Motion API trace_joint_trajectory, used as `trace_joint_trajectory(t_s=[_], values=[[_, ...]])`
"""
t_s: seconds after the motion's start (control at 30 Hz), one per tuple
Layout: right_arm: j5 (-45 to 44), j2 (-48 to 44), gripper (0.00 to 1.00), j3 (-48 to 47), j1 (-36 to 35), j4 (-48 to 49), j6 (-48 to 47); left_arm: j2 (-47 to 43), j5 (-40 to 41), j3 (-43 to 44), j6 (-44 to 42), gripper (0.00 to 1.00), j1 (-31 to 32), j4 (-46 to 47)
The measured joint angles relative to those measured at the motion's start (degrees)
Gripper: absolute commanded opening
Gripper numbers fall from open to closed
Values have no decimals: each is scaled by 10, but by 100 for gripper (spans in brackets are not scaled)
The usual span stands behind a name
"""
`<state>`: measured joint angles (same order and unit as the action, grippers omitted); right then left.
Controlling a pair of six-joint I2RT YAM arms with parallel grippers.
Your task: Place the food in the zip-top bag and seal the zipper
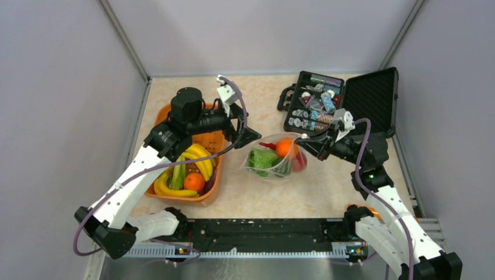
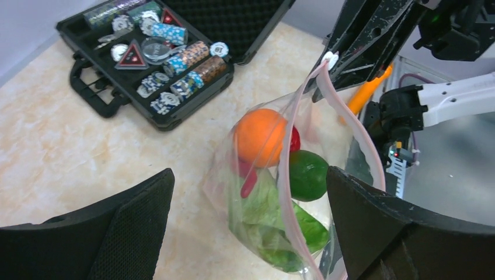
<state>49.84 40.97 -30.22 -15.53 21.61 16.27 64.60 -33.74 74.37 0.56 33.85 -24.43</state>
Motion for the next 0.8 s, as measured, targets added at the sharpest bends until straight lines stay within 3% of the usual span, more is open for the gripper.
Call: trace_joint_trajectory(t_s=[0.4, 0.8], values=[[-14, 43, 0, -19, 0, 12, 4, 68, -29, 2, -6, 99, 62, 12], [-25, 63, 0, -27, 0, 20, 5, 75, 16, 7, -42, 99, 102, 7]])
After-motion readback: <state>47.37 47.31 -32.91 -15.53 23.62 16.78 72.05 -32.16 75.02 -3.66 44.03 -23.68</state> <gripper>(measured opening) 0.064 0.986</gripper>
